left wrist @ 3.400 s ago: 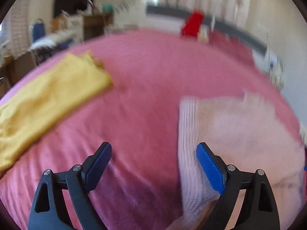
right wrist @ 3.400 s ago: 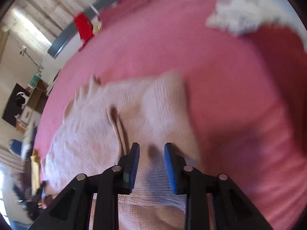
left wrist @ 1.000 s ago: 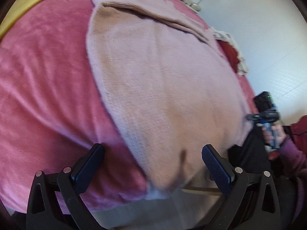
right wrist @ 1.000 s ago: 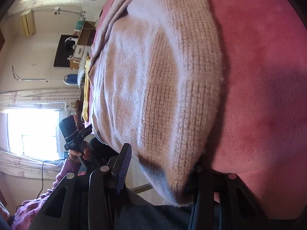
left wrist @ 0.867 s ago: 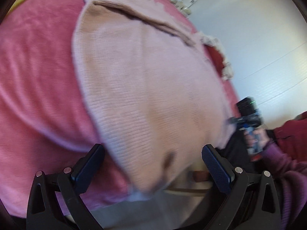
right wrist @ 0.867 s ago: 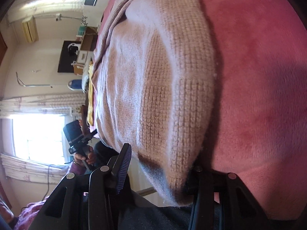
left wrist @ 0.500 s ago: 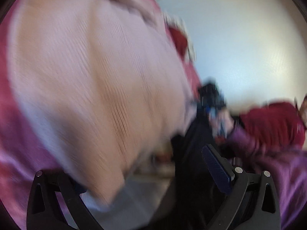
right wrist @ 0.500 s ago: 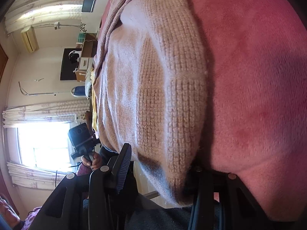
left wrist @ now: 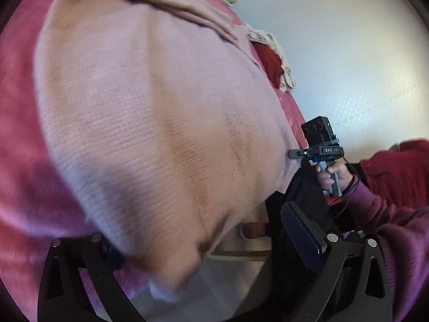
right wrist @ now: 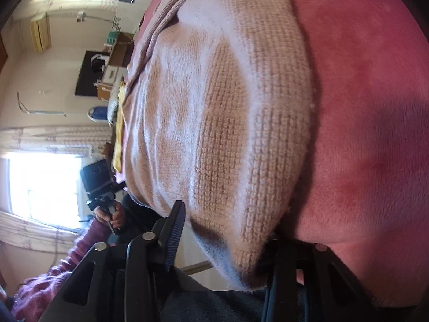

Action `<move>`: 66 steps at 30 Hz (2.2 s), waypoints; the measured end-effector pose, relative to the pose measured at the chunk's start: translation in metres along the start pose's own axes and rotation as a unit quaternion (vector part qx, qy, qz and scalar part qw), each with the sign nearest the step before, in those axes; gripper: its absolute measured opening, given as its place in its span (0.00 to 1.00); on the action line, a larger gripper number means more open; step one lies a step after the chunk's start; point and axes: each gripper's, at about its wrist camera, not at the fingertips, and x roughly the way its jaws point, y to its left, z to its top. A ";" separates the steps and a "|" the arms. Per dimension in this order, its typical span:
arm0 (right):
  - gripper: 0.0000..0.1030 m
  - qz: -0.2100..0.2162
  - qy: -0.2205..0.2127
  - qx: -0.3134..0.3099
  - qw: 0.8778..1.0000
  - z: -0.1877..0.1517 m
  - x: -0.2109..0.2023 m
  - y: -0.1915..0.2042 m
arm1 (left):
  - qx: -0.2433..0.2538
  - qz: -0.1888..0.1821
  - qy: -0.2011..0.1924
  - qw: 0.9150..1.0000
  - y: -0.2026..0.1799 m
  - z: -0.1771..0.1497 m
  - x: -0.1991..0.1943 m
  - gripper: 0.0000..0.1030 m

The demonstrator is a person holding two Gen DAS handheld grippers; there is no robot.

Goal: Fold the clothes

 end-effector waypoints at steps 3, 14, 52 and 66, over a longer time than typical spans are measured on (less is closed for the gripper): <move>0.09 -0.020 -0.007 0.008 1.000 -0.004 0.000 0.000 | 0.012 0.034 -0.002 0.999 0.002 -0.001 -0.010 0.54; 0.07 0.207 -0.108 0.015 0.972 -0.012 -0.019 0.027 | 0.018 -0.005 -0.053 0.998 -0.013 -0.002 -0.060 0.13; 0.25 -0.029 -0.061 0.001 0.998 0.008 -0.003 0.029 | -0.105 0.193 -0.100 0.970 0.036 -0.010 -0.077 0.80; 0.24 -0.005 -0.065 0.037 0.997 0.017 -0.008 0.017 | -0.040 0.154 -0.029 0.987 0.022 0.002 -0.027 0.98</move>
